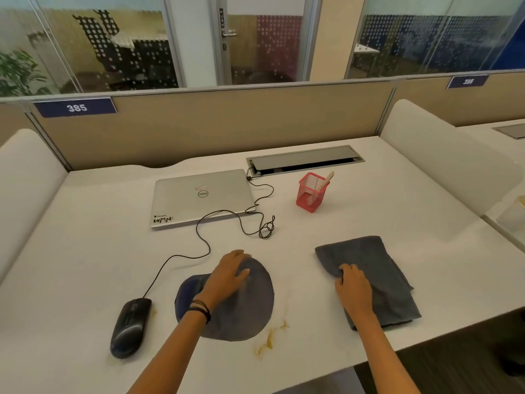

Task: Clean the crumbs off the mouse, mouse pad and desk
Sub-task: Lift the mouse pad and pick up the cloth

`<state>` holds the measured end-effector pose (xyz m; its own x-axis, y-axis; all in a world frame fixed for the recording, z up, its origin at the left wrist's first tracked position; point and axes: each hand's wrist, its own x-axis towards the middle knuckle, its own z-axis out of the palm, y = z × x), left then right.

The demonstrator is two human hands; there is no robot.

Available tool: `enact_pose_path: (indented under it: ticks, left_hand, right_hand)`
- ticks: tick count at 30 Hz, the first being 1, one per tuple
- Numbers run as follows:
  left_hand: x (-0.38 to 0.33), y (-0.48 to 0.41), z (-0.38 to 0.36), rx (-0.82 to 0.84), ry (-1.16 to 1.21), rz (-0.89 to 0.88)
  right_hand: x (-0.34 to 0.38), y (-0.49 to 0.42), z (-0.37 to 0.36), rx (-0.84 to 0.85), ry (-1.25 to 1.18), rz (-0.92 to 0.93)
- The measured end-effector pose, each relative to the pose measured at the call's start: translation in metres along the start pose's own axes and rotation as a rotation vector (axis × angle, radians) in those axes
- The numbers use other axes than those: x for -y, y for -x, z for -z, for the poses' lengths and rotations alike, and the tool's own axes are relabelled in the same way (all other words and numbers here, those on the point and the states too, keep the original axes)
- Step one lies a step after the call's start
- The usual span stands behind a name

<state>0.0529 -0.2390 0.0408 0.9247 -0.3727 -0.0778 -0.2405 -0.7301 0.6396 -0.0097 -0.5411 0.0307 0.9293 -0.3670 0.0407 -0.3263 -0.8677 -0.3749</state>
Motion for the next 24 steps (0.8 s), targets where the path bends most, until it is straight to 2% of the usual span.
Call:
enact_pose_path:
  ticks: [4,6,8,10,13,15,16,24]
  left_hand:
    - [0.018,0.030,0.008,0.048,-0.105,-0.072]
    - [0.031,0.044,0.009,0.021,-0.211,-0.014]
    - [0.044,0.056,0.011,-0.008,-0.337,0.119]
    - [0.055,0.066,0.016,-0.018,-0.413,0.257]
    - [0.066,0.077,0.024,0.006,-0.405,0.360]
    - [0.069,0.081,0.028,0.031,-0.332,0.368]
    - [0.068,0.082,0.029,0.044,-0.304,0.365]
    - [0.066,0.090,0.031,0.032,-0.254,0.331]
  right_hand:
    - [0.001,0.000,0.011,0.119,-0.250,0.033]
    - [0.007,0.003,0.012,0.186,-0.157,0.062]
    - [0.019,0.006,0.009,0.157,0.033,0.102]
    - [0.038,0.010,0.003,0.132,0.018,0.176]
    - [0.072,0.017,-0.010,0.366,-0.265,0.181]
    - [0.095,0.018,-0.019,0.546,-0.321,0.137]
    - [0.105,0.019,-0.024,0.579,-0.327,0.118]
    - [0.143,0.011,-0.051,0.506,-0.338,-0.087]
